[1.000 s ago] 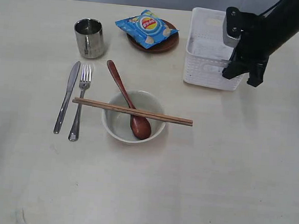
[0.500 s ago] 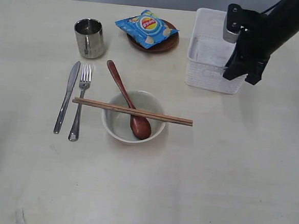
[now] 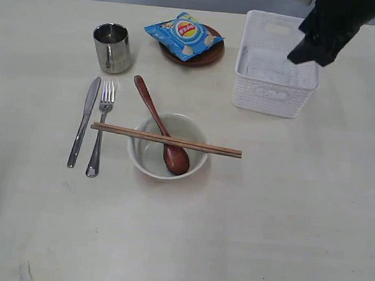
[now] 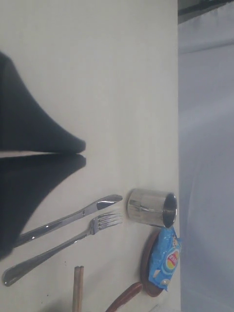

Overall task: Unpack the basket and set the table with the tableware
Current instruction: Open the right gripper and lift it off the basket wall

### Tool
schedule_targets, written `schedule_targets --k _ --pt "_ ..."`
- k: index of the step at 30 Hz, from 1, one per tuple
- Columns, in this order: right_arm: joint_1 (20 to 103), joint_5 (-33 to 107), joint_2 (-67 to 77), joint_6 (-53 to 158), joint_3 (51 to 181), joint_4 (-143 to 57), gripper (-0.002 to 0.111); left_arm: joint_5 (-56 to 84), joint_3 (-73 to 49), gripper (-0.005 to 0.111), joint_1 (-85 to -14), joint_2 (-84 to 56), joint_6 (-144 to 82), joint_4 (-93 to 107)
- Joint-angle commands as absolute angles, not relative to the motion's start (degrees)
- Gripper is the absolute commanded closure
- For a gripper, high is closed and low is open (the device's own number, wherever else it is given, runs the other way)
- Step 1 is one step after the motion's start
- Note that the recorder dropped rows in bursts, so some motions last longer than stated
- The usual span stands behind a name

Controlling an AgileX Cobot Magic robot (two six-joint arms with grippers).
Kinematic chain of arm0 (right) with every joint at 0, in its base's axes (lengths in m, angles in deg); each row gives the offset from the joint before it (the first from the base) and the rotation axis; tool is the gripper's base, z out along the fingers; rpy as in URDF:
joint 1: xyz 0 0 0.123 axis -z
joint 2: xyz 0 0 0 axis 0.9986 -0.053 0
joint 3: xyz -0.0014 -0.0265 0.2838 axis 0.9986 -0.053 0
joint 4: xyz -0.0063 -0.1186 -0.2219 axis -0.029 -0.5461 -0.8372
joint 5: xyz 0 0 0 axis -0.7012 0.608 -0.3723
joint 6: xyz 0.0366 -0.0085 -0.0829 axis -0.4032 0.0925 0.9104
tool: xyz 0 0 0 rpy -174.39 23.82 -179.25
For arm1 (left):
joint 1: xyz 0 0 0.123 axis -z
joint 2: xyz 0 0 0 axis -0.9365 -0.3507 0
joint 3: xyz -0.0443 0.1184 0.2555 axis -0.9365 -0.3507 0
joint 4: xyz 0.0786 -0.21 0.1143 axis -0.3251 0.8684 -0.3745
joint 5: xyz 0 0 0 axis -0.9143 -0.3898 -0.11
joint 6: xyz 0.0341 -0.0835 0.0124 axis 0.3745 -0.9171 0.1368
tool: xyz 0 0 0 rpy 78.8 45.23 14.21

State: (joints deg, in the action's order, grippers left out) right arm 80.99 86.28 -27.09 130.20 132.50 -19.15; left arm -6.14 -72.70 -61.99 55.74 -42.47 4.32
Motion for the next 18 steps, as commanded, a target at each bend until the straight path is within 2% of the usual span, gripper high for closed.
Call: schedule_targets --k 1,6,9,12,18 --pt "81.17 78.11 -22.27 115.42 132.49 -18.88 0.043 -5.53 -72.88 0.107 -62.10 55.89 -42.71 3.81" --pt "81.17 72.81 -20.72 77.28 132.49 -24.17 0.046 -5.53 -72.88 0.107 -62.10 55.89 -42.71 3.81" --pt "81.17 76.39 -21.44 57.50 132.49 -31.34 0.059 -5.53 -72.88 0.107 -62.10 55.89 -42.71 3.81" --pt "81.17 79.78 -23.26 53.43 132.49 -35.53 0.072 -5.53 -72.88 0.107 -62.10 55.89 -42.71 3.81" --pt "81.17 81.47 -27.13 49.90 132.49 -35.76 0.074 -5.53 -72.88 0.107 -62.10 55.89 -42.71 3.81"
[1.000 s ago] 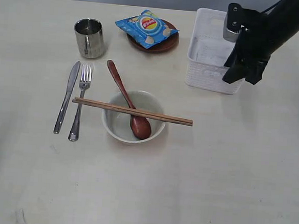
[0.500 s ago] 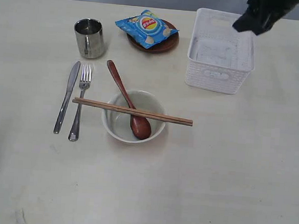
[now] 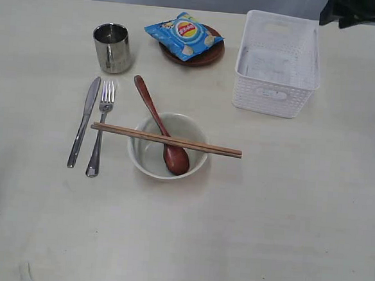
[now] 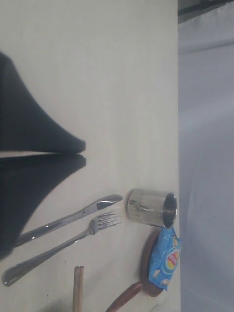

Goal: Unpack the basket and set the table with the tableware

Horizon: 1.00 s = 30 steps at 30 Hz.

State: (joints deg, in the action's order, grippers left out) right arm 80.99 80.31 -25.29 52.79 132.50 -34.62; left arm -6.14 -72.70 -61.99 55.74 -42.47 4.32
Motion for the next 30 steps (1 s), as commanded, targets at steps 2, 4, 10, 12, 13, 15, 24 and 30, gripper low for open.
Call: schedule_targets --k 2,4,10,12,13,15,24,30 --pt "81.17 81.97 -28.08 49.87 132.49 -36.86 0.074 -5.53 -72.88 0.107 -62.10 55.89 -42.71 3.81" --pt "81.17 81.97 -28.62 48.95 132.49 -39.93 0.074 -5.53 -72.88 0.107 -62.10 55.89 -42.71 3.81" --pt "81.53 80.05 -28.85 42.31 132.49 -45.90 0.074 -5.53 -72.88 0.107 -62.10 55.89 -42.71 3.81" --pt "81.53 79.74 -29.94 42.19 132.49 -45.46 0.070 -5.53 -72.88 0.107 -62.10 55.89 -42.71 3.81" --pt "81.53 79.74 -30.30 42.34 132.49 -44.51 0.064 -5.53 -72.88 0.107 -62.10 55.89 -42.71 3.81" --pt "81.53 79.74 -31.69 42.47 132.49 -42.91 0.045 -5.53 -72.88 0.107 -62.10 55.89 -42.71 3.81" --pt "81.53 76.93 -37.34 41.72 134.46 -40.91 0.068 -5.53 -72.88 0.107 -62.10 55.89 -42.71 3.81" --pt "81.40 79.77 -41.44 48.86 138.45 -36.72 0.077 -5.53 -72.88 0.107 -62.10 55.89 -42.71 3.81"
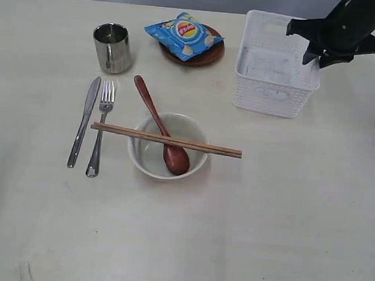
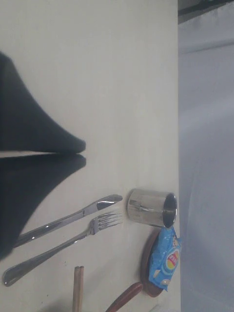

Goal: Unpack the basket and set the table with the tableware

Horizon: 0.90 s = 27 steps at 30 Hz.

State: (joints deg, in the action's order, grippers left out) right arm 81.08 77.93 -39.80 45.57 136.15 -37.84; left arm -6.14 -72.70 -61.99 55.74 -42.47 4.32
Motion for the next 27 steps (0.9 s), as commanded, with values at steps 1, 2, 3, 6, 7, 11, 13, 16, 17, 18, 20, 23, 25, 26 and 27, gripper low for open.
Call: schedule_targets --k 1,2,3,6,7,11,13,16,17,18,20,23,25,26,27 --pt "81.40 80.54 -41.95 49.56 139.35 -36.72 0.077 -5.53 -72.88 0.107 -62.10 55.89 -42.71 3.81" --pt "81.40 81.04 -42.31 50.04 140.24 -36.72 0.077 -5.53 -72.88 0.107 -62.10 55.89 -42.71 3.81" --pt "81.40 81.41 -42.64 50.58 140.85 -36.72 0.077 -5.53 -72.88 0.107 -62.10 55.89 -42.71 3.81" --pt "81.40 81.66 -42.88 52.42 142.69 -36.72 0.077 -5.53 -72.88 0.107 -62.10 55.89 -42.71 3.81" --pt "81.40 81.66 -42.88 53.42 143.26 -36.72 0.077 -5.53 -72.88 0.107 -62.10 55.89 -42.71 3.81" --pt "81.40 81.66 -42.88 57.06 144.44 -36.72 0.080 -5.53 -72.88 0.107 -62.10 55.89 -42.71 3.81" --pt "81.40 81.89 -43.27 57.73 144.44 -36.72 0.088 -5.53 -72.88 0.107 -62.10 55.89 -42.71 3.81" --pt "81.40 82.31 -43.94 57.73 144.44 -36.72 0.099 -5.53 -72.88 0.107 -62.10 55.89 -42.71 3.81" --pt "81.40 82.31 -44.04 57.73 144.44 -36.72 0.100 -5.53 -72.88 0.107 -62.10 55.89 -42.71 3.81" --pt "81.40 82.31 -44.04 57.73 144.44 -36.72 0.099 -5.53 -72.88 0.107 -62.10 55.89 -42.71 3.81" --pt "81.40 82.31 -43.69 57.73 144.54 -36.82 0.099 -5.53 -72.88 0.107 -62.10 55.89 -42.71 3.81" --pt "81.83 82.20 -42.79 57.73 144.70 -37.72 0.099 -5.53 -72.88 0.107 -62.10 55.89 -42.71 3.81" --pt "82.33 82.38 -42.23 57.73 145.00 -37.86 0.099 -5.53 -72.88 0.107 -62.10 55.89 -42.71 3.81" --pt "82.79 83.06 -41.89 57.73 145.34 -37.75 0.099 -5.53 -72.88 0.107 -62.10 55.89 -42.71 3.81" --pt "82.83 83.38 -41.48 57.49 145.44 -37.62 0.099 -5.53 -72.88 0.107 -62.10 55.89 -42.71 3.81"
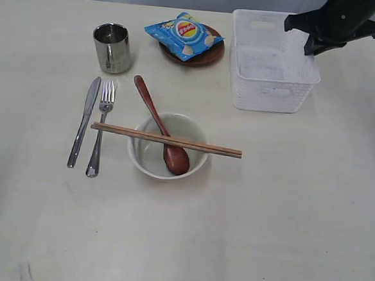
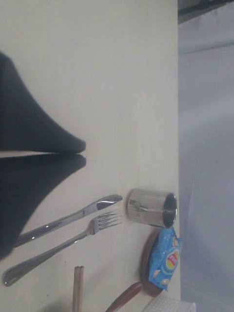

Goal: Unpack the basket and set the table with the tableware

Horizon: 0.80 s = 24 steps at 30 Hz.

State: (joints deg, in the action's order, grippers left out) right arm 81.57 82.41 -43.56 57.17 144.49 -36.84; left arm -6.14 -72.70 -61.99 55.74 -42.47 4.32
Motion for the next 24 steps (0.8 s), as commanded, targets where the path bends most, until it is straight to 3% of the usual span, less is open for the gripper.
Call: schedule_targets --k 1,12,24 --pt "82.96 83.61 -40.92 57.38 145.44 -37.62 0.099 -5.53 -72.88 0.107 -62.10 55.89 -42.71 3.81" --pt "83.49 88.63 -36.68 56.70 145.44 -33.76 0.100 -5.53 -72.88 0.107 -62.10 55.89 -42.71 3.81" --pt "83.49 88.69 -38.18 45.00 140.19 -44.83 0.100 -5.53 -72.88 0.107 -62.10 55.89 -42.71 3.81"
